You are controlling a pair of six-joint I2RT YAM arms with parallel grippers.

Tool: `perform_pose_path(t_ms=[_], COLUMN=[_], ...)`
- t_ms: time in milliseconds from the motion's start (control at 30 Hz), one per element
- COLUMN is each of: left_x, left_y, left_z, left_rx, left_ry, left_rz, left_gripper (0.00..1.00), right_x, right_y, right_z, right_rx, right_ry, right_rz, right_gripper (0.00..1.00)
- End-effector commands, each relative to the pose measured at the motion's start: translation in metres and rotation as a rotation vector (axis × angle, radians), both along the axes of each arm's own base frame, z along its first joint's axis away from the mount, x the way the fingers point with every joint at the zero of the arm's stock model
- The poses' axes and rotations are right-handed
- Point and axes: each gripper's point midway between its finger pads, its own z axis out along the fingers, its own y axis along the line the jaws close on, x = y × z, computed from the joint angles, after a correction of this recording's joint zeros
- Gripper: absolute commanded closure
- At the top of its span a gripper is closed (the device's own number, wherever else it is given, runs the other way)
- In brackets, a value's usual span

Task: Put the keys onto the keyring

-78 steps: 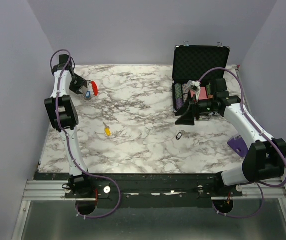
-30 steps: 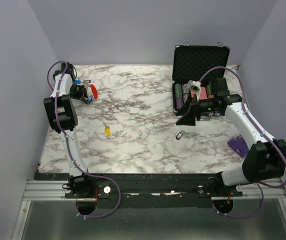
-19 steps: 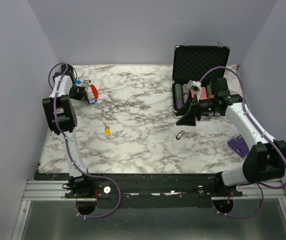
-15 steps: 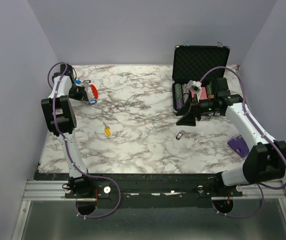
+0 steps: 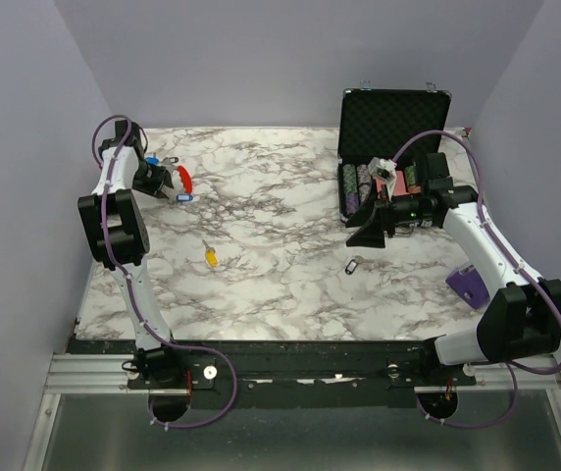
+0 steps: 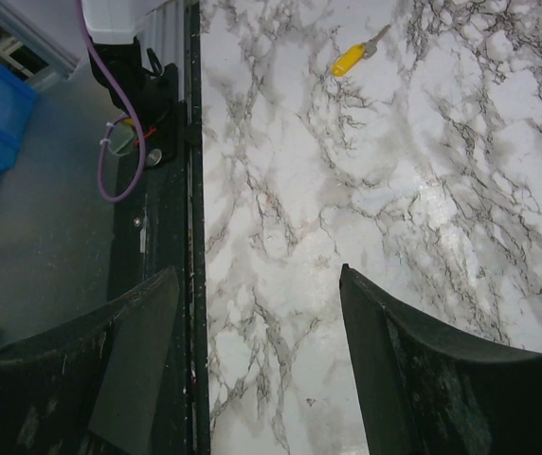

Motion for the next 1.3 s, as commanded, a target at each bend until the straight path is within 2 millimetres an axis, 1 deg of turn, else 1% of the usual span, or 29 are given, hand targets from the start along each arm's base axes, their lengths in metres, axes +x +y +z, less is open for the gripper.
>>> perform_pose_path(t_ms=[0, 200, 300, 433, 500, 600, 733, 867, 933, 1000, 1100, 1267], left_x=[-0.002, -0.002, 0.001, 0.008, 0.009, 0.007, 0.009, 0.01, 0.011, 0.01, 0.004, 0.006], left_y=[0.003, 0.001, 0.001, -0.007, -0.008, -0.015, -0.016, -0.02, -0.018, -0.019, -0.02, -0.021], left_z=[0.007, 0.007, 0.008, 0.008, 0.002, -0.01, -0.011, -0.014, -0.014, -0.018, -0.03, -0.026], left_rx=[0.017, 0.018, 0.029, -0.002, -0.003, -0.006, 0.08, 0.091, 0.09, 0.085, 0.071, 0.064], left_ry=[0.003, 0.039, 0.039, 0.006, 0.002, 0.023, 0.067, 0.099, 0.095, 0.098, 0.126, 0.091], left_rz=[-0.035, -0.063, -0.077, -0.121, -0.143, -0.142, -0.145, -0.153, -0.144, -0.129, -0.103, -0.12], left_gripper=[0.55, 0.55, 0.56, 0.57, 0.57, 0.59, 0.57, 0.55, 0.55, 0.56, 0.55, 0.56], right_x=[-0.005, -0.006, -0.006, -0.006, -0.006, -0.007, -0.007, -0.008, -0.008, -0.008, -0.007, -0.007], right_y=[0.002, 0.002, 0.003, 0.003, 0.002, 0.002, 0.002, 0.002, 0.002, 0.002, 0.001, 0.002], right_z=[0.02, 0.02, 0.02, 0.021, 0.021, 0.021, 0.021, 0.022, 0.022, 0.022, 0.021, 0.021], right_rx=[0.038, 0.037, 0.037, 0.036, 0.034, 0.032, 0.032, 0.029, 0.029, 0.029, 0.028, 0.028], right_ry=[-0.051, -0.052, -0.054, -0.06, -0.06, -0.065, -0.065, -0.066, -0.069, -0.071, -0.068, -0.069], right_rz=[0.027, 0.03, 0.032, 0.032, 0.03, 0.031, 0.031, 0.035, 0.036, 0.037, 0.035, 0.037], right_gripper=[0.23, 0.23, 0.23, 0.23, 0.23, 0.23, 0.23, 0.23, 0.23, 0.23, 0.23, 0.23])
